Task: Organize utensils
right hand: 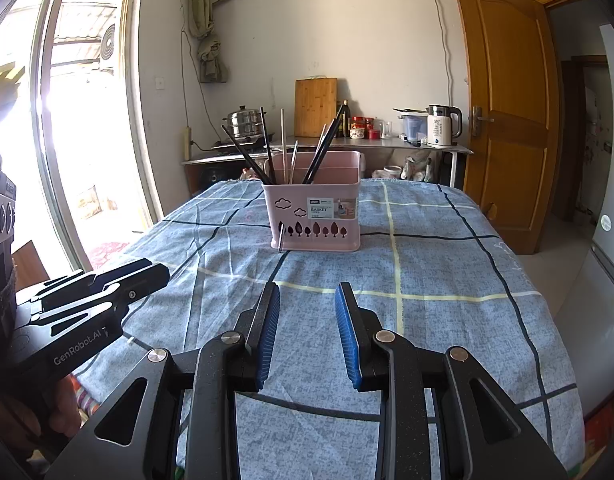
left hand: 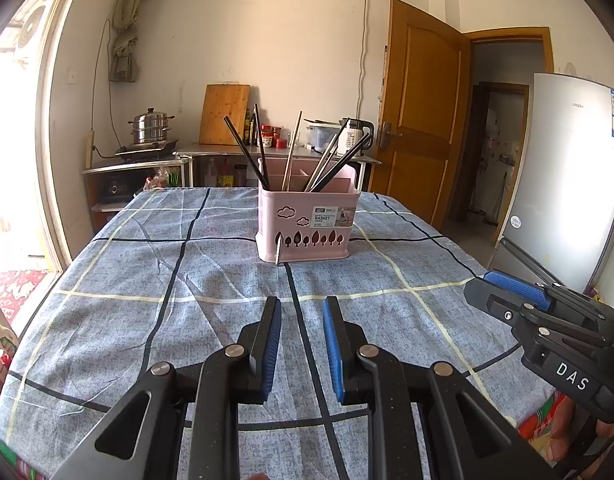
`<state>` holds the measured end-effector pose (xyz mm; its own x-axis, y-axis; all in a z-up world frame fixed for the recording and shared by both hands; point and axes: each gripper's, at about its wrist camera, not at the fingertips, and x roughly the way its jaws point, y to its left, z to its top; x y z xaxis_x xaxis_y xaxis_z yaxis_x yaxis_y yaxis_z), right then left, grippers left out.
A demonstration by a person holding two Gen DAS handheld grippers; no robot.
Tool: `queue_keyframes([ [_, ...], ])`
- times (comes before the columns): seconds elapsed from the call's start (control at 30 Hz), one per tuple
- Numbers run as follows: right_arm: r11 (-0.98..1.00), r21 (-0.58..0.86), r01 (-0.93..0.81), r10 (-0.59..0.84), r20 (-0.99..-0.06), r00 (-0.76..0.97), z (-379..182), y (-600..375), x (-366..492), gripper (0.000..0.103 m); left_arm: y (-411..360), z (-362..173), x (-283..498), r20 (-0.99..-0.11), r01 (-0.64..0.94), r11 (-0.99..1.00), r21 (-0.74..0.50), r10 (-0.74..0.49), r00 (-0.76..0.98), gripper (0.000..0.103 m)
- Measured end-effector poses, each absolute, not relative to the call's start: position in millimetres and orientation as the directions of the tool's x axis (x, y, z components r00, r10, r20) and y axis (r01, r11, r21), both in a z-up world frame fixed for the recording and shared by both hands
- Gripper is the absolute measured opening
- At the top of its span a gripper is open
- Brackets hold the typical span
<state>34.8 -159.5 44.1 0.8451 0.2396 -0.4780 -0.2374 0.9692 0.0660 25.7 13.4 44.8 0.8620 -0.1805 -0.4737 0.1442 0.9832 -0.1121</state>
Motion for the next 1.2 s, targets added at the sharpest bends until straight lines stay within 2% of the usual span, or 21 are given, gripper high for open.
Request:
queue_keyframes([
  [1.2,0.969,0.057,-0.24,0.237,-0.481,0.844,43.8,-159.0,35.8,0.03,9.5,38.7,24.8,-0.491,0.15,0.986,-0.074,-0.167,0.855,0.021],
])
